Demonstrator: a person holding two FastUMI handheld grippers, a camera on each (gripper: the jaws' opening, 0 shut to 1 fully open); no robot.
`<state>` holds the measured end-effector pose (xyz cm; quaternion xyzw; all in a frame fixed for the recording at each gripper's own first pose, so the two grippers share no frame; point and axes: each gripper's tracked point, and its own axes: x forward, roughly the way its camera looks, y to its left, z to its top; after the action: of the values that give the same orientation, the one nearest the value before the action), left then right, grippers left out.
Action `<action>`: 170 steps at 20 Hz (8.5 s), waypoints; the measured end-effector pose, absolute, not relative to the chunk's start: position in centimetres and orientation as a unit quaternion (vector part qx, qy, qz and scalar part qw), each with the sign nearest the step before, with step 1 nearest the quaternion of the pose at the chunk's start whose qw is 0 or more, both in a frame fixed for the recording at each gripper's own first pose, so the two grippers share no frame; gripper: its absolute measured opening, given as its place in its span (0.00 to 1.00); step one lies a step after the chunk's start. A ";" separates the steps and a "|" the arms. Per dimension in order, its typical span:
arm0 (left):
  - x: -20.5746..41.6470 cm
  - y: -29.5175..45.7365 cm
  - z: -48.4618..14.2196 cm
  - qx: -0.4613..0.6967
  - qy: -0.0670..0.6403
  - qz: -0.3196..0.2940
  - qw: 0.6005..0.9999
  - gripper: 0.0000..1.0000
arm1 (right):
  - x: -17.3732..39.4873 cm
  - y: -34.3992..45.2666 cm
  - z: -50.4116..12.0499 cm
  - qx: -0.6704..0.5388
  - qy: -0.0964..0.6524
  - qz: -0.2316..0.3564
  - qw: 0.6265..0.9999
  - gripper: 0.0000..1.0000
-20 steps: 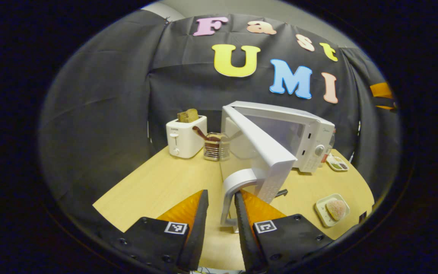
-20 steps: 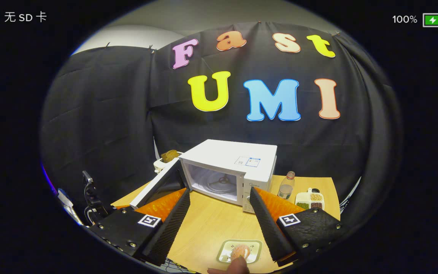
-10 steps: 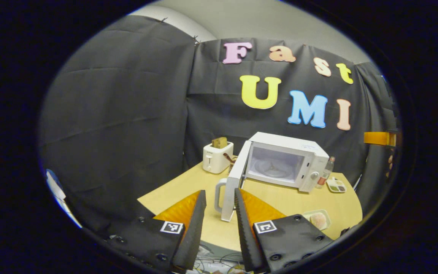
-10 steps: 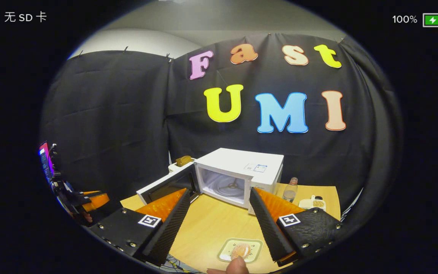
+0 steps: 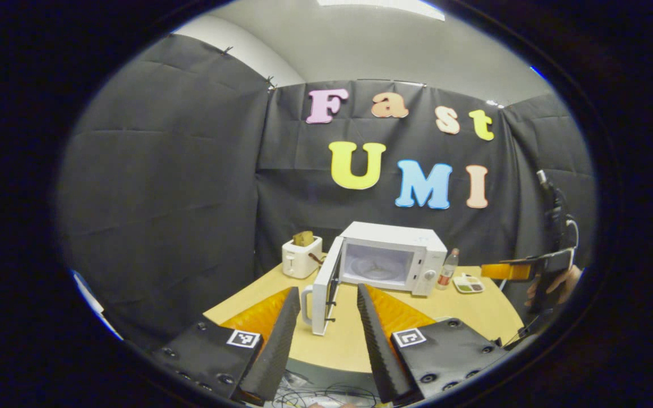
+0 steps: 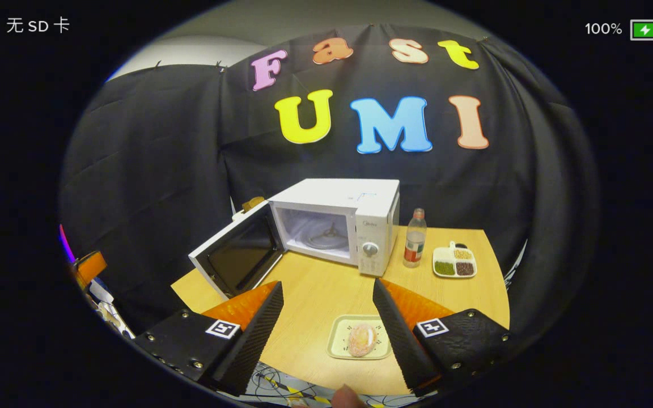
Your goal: Open the microwave oven with the left hand, put the food in, and close the microwave oven.
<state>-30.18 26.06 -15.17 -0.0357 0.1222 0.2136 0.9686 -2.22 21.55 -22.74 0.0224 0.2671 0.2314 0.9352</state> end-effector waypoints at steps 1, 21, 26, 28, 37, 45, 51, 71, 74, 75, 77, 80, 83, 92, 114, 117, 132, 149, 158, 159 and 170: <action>-30.8 26.1 -14.9 -0.025 0.119 0.205 0.971 0.72 | -2.4 21.4 -24.0 0.015 0.280 0.220 0.934 0.98; -25.2 28.7 -20.3 -0.055 0.240 0.299 0.922 0.93 | 2.1 20.9 -47.3 -0.064 0.483 0.194 0.852 0.98; -25.2 27.5 -20.5 -0.044 0.267 0.318 0.909 0.95 | 2.0 21.3 -49.6 -0.082 0.499 0.205 0.838 0.98; -25.6 26.9 -20.2 -0.036 0.275 0.324 0.905 0.95 | 1.2 21.2 -50.4 -0.089 0.510 0.206 0.831 0.96; -28.1 26.9 -16.6 -0.039 0.217 0.312 0.924 0.94 | 1.4 21.3 -50.2 -0.082 0.517 0.176 0.834 0.65; -34.7 30.9 -14.5 -0.055 0.152 0.280 0.946 0.96 | 1.8 25.4 -41.3 -0.022 0.465 0.138 0.874 0.65; -35.2 32.5 -14.5 -0.058 0.136 0.251 0.957 0.93 | 2.6 31.5 -35.0 0.011 0.416 0.161 0.895 0.65; -31.9 35.6 -19.4 -0.095 0.268 0.412 0.866 0.93 | 21.8 46.1 -40.3 0.139 0.357 0.159 0.910 0.65; -32.1 34.8 -19.9 -0.087 0.292 0.429 0.850 0.97 | 24.2 47.4 -41.9 0.148 0.354 0.154 0.911 0.65; -32.3 34.2 -20.2 -0.086 0.300 0.432 0.846 0.96 | 25.0 47.8 -42.4 0.155 0.353 0.151 0.910 0.64; -32.4 33.4 -20.5 -0.080 0.315 0.435 0.840 0.96 | 26.5 48.2 -43.1 0.171 0.349 0.139 0.911 0.65; -32.2 33.2 -20.7 -0.070 0.331 0.438 0.833 0.99 | 28.7 48.5 -42.9 0.188 0.322 0.119 0.920 0.65; -31.7 32.8 -21.7 -0.072 0.343 0.439 0.828 0.95 | 30.3 49.2 -42.8 0.195 0.301 0.114 0.926 0.70; -31.0 32.1 -23.2 -0.062 0.385 0.424 0.817 0.96 | 35.1 48.7 -44.0 0.243 0.244 0.047 0.938 0.70; -25.5 36.9 -23.5 -0.063 0.288 0.324 0.899 0.96 | 27.4 43.5 -38.1 0.159 0.261 0.088 0.948 0.98; -25.0 39.6 -24.6 -0.046 0.265 0.288 0.919 0.97 | 20.7 41.5 -35.4 0.137 0.277 0.108 0.945 0.98; -16.9 48.8 -39.3 -0.033 0.298 0.217 0.929 0.94 | -2.2 27.6 -26.7 0.077 0.286 0.149 0.943 0.98; -9.0 34.8 -42.6 0.019 0.368 0.192 0.910 0.94 | -4.8 10.5 -23.1 0.069 0.235 0.159 0.957 0.98; 1.7 28.2 -44.0 -0.008 0.340 0.092 0.936 0.94 | -1.2 8.7 -24.8 0.075 0.260 0.055 0.961 0.98; 2.9 27.3 -44.3 -0.008 0.338 0.074 0.938 0.94 | -0.7 8.8 -25.0 0.079 0.264 0.041 0.960 0.98; 12.8 24.2 -46.4 0.014 0.318 -0.030 0.947 0.94 | 1.8 11.8 -27.6 0.102 0.306 -0.042 0.946 0.98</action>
<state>12.85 24.18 -46.37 0.0144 0.3182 -0.0304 0.9474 1.80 11.81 -27.57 0.1020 0.3058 -0.0424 0.9457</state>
